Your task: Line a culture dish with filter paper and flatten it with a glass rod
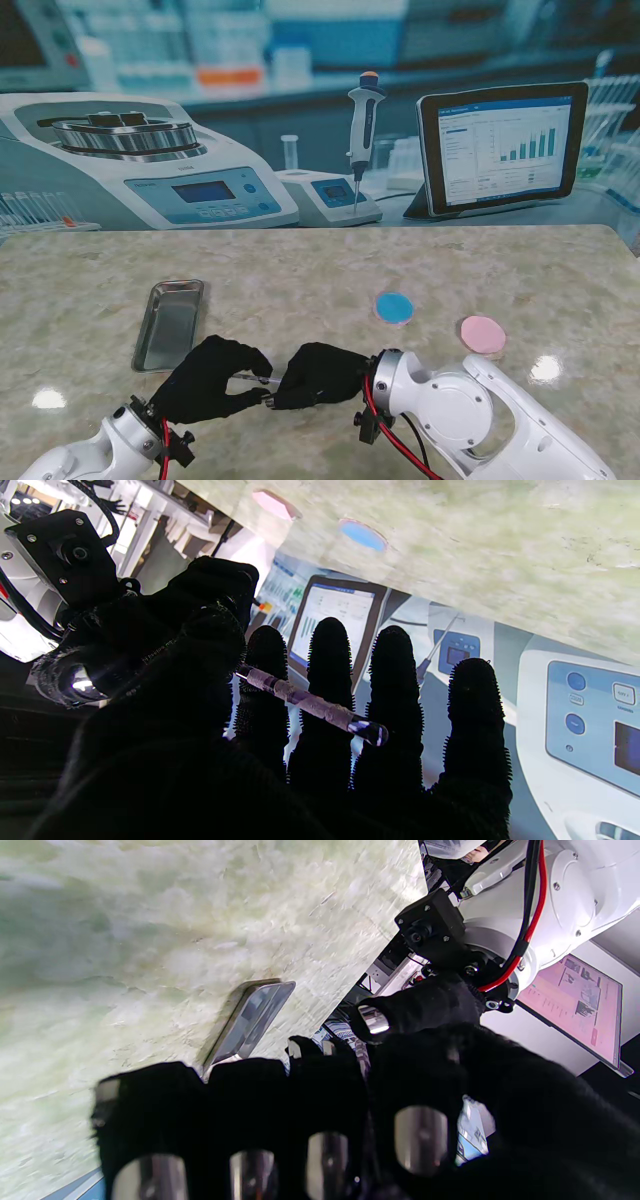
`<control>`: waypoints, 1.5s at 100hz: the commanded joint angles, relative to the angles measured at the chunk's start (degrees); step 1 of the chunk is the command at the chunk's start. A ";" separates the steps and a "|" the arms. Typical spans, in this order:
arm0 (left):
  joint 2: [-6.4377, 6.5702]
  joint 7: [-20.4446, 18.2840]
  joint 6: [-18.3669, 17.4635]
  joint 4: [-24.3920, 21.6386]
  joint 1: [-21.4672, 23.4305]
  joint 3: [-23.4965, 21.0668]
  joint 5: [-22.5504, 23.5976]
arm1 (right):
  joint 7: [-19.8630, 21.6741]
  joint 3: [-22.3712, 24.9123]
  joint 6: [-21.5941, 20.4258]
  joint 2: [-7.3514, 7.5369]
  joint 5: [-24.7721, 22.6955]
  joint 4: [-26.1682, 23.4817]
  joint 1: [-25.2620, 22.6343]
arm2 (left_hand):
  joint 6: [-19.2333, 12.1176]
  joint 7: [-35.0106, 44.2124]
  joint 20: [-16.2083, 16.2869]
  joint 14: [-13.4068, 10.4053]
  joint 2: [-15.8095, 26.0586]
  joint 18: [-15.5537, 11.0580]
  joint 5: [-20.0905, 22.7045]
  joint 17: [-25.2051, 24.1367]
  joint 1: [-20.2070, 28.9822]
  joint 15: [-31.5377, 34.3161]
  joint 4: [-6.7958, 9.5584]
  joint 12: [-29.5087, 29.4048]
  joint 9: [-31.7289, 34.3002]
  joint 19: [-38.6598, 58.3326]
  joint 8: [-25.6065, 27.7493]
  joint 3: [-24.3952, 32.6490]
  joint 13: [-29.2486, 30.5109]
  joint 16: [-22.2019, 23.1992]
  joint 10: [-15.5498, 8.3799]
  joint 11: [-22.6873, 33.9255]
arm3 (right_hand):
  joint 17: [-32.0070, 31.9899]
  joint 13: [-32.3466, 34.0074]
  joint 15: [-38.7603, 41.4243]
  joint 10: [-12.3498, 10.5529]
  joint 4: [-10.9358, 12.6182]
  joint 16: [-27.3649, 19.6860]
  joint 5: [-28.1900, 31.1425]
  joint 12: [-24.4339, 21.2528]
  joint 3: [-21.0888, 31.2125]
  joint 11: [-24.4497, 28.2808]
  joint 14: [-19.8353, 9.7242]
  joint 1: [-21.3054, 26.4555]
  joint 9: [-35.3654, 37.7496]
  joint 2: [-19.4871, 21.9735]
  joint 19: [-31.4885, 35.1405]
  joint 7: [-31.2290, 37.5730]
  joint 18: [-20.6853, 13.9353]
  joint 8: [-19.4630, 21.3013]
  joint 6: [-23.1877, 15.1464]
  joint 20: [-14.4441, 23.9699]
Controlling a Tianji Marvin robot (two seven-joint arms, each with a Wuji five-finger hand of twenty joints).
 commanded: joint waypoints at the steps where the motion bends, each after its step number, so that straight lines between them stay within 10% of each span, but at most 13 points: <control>1: 0.01 -0.30 0.32 -0.72 0.39 0.13 -0.02 | -0.08 -0.43 -0.04 -0.36 0.27 0.38 0.16 | -5.35 6.48 3.26 1.12 -1.01 1.39 1.08 0.17 0.30 5.54 -1.14 4.28 2.42 4.57 6.21 -1.55 1.17 3.24 -1.42 4.75 | 2.38 2.35 6.75 -3.01 -0.15 2.03 2.89 0.02 -0.88 5.48 -5.91 -0.87 2.92 1.22 17.31 5.99 -0.35 0.90 4.30 1.65; 31: 0.09 -0.80 0.92 -1.05 0.17 0.22 -0.04 | -1.00 -2.28 -0.33 -0.70 1.43 1.26 1.57 | -2.24 12.76 11.22 1.71 -0.44 3.23 7.81 2.53 -7.74 23.47 -2.09 18.12 9.19 17.37 27.25 6.57 5.56 13.97 -3.43 21.55 | 2.40 2.36 6.70 -3.03 -0.33 1.87 2.86 -0.23 -1.05 5.40 -5.92 -0.79 2.94 1.27 17.31 5.71 -0.49 0.84 4.27 1.53; 53: 0.09 -0.79 1.33 -1.03 0.14 0.28 0.23 | -1.45 -3.22 -0.43 -0.87 1.89 1.77 2.36 | -0.58 17.89 20.27 1.16 0.42 6.97 16.63 10.57 -12.60 33.63 0.18 22.41 18.82 25.16 40.44 12.76 16.29 20.47 -5.32 33.79 | 2.47 2.39 6.54 -3.15 -0.85 1.50 2.79 -0.69 -1.69 5.19 -5.79 -0.70 2.98 1.67 17.31 5.02 -0.85 0.71 4.05 1.13; 75: -0.08 1.29 1.21 -0.27 -0.37 0.53 1.97 | -1.41 -3.66 -0.49 -0.93 2.46 2.02 2.93 | 2.92 23.55 26.27 1.62 -1.02 10.63 24.88 22.71 -13.67 44.15 2.81 22.85 30.57 33.60 41.89 16.89 28.26 18.48 -5.84 40.19 | 2.57 2.42 6.34 -3.13 -1.69 0.59 2.71 -1.13 -2.77 4.97 -5.63 -0.48 2.94 2.05 17.31 4.09 -1.47 0.66 3.71 -0.04; 94: -0.07 2.94 1.55 0.13 -0.84 0.68 4.69 | -0.80 -4.19 -0.66 -0.84 3.28 1.92 3.64 | 5.27 25.11 24.63 -0.16 -3.14 10.25 28.61 32.03 -13.35 50.46 5.22 22.45 36.34 41.44 40.80 20.20 35.17 14.29 -7.47 42.00 | 2.66 2.45 6.14 -3.24 -2.61 -0.47 2.58 -1.50 -4.24 4.09 -5.59 -0.21 2.91 2.60 17.31 3.01 -2.18 0.66 3.19 -1.45; 150: 0.17 -0.73 2.15 -0.49 -0.73 0.40 1.21 | 2.87 -4.70 -0.48 -0.04 4.26 1.18 5.87 | 7.31 23.97 29.11 5.31 5.55 14.85 27.14 29.57 -10.90 50.45 3.41 23.95 35.27 39.86 43.90 12.43 34.26 16.63 -3.66 42.86 | 2.48 2.41 3.31 -2.02 -8.73 -14.17 1.44 -2.67 -13.40 -9.33 -1.81 1.39 2.85 5.15 17.31 -11.02 -4.92 1.38 0.90 -16.83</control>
